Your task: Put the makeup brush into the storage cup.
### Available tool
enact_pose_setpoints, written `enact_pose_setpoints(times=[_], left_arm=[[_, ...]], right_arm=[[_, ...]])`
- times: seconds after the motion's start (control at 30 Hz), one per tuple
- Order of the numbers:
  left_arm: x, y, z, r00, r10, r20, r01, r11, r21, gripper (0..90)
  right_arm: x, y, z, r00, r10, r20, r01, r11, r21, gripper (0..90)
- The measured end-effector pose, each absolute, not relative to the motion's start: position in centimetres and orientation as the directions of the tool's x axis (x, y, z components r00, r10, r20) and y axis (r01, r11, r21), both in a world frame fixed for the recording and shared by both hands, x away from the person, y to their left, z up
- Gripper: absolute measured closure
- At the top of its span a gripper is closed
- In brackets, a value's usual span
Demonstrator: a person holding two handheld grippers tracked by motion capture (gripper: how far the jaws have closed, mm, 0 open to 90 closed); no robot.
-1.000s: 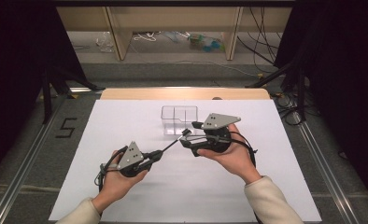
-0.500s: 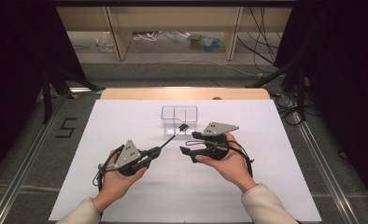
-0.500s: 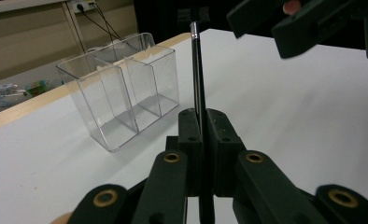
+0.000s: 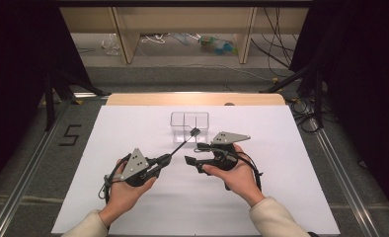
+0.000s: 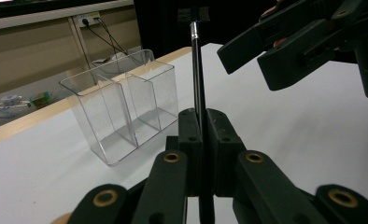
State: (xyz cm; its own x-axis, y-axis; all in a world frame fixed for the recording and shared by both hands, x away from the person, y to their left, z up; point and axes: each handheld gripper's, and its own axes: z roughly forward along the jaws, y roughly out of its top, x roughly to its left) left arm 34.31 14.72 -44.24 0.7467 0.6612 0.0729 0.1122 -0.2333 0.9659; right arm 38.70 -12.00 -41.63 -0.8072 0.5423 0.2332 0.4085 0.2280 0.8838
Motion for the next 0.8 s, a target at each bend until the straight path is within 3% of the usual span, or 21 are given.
enact_pose_setpoints(times=[0.5,0.8], left_arm=[[34.0,13.7,-44.4,0.747,0.66,0.08,0.095,-0.225,0.97,85.1],[33.8,13.4,-44.5,0.749,0.657,0.088,0.089,-0.231,0.969,85.1]], right_arm=[[39.0,-11.3,-41.8,-0.755,0.537,0.376,0.488,0.077,0.87,33.6],[39.3,-11.0,-42.1,-0.744,0.55,0.379,0.487,0.057,0.872,36.9]])
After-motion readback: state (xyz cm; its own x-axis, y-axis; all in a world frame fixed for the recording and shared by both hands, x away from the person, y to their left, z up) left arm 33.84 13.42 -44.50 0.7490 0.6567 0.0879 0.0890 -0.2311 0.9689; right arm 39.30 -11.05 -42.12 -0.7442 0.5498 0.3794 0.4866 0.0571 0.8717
